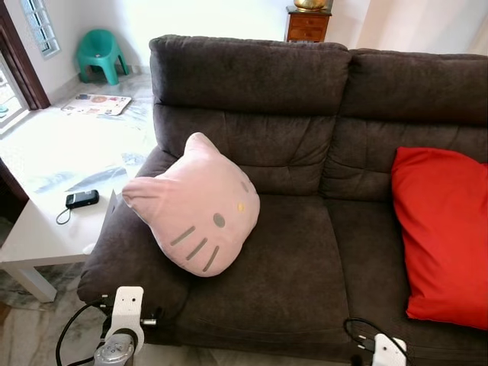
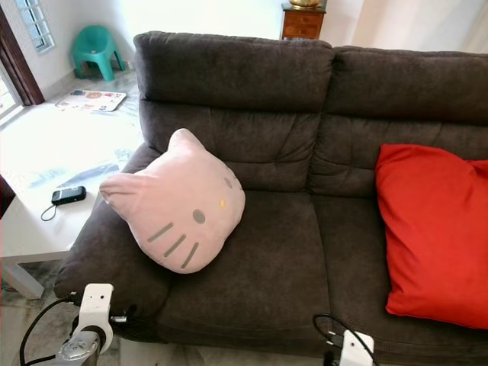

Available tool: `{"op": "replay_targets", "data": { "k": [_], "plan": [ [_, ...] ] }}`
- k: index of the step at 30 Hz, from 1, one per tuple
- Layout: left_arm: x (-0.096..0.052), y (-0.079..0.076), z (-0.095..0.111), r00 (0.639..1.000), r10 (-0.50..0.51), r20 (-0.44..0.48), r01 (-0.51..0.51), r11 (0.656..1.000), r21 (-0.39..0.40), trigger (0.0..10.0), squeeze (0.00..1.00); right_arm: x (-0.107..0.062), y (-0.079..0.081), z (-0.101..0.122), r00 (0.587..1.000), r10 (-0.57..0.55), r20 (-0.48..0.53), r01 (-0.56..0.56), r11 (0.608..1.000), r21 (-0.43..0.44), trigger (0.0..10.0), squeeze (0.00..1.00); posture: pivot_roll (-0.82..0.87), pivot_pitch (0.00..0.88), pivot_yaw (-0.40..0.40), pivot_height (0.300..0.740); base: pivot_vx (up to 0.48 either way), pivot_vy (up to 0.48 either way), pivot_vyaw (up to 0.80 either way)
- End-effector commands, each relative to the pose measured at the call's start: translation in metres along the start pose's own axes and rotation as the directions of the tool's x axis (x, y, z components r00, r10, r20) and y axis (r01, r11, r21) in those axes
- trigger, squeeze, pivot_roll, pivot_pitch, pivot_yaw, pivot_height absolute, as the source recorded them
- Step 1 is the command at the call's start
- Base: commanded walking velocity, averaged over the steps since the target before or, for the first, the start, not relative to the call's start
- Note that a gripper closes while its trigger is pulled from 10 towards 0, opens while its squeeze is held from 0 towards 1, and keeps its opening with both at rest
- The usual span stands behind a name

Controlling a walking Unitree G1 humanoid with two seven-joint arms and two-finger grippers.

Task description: Move the pillow to the sofa from floor

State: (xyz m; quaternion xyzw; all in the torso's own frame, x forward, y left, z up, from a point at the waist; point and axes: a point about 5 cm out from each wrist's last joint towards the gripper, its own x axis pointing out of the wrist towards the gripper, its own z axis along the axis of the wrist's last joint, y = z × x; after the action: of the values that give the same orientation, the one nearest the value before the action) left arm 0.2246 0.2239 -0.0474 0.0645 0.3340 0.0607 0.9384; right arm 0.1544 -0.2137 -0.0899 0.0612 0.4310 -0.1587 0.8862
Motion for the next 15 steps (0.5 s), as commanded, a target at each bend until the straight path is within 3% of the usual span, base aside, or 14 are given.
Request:
{"op": "replay_targets", "data": {
  "k": [1, 8, 15],
  "plan": [
    [0.000, -0.003, -0.005, 0.999, -0.018, -0.038, 0.019, 0.999, 0.042, 10.0, 0.00, 0.002, 0.002, 0.006, 1.000, 0.016, 0.011, -0.016, 1.000, 0.000, 10.0, 0.00, 0.08, 0.000, -0.024, 0.740, 0.000, 0.000, 0.00],
    [-0.004, -0.004, -0.023, 0.993, -0.007, -0.122, 0.016, 0.997, 0.078, 10.0, 0.00, 0.003, 0.005, 0.007, 0.999, 0.041, -0.007, -0.041, 0.999, -0.008, 10.0, 0.00, 0.07, 0.000, -0.026, 0.740, 0.000, 0.000, 0.00],
    [-0.006, -0.003, -0.028, 0.990, -0.004, -0.143, 0.015, 0.997, 0.075, 10.0, 0.00, 0.003, 0.009, 0.006, 0.998, 0.055, -0.018, -0.055, 0.998, -0.017, 10.0, 0.00, 0.07, 0.000, -0.017, 0.740, 0.000, 0.000, 0.00]
  ]
}}
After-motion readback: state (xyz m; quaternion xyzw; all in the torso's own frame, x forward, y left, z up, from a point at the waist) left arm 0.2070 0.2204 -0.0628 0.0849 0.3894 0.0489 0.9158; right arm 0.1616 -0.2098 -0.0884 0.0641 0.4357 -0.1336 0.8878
